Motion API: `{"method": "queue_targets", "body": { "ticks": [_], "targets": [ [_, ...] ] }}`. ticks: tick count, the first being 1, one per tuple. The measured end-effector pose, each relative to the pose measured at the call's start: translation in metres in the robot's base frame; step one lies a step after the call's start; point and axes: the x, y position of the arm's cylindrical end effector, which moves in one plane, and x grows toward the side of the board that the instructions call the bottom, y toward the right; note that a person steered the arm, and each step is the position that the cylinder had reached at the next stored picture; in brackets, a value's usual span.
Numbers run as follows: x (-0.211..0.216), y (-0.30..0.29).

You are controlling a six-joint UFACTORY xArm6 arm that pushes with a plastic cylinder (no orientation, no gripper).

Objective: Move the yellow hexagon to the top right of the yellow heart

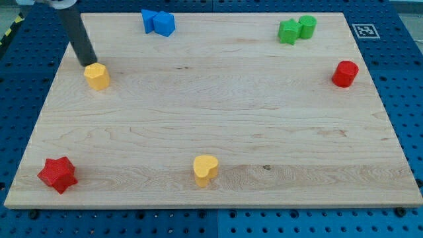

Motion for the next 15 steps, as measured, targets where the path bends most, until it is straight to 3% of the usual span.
{"method": "queue_targets", "body": {
  "ticks": [1,3,7,12,15],
  "targets": [
    [0.017,-0.011],
    [0.026,0.063],
    [0.118,0.098],
    [0.185,0.249],
    [0.207,0.233]
  ]
}}
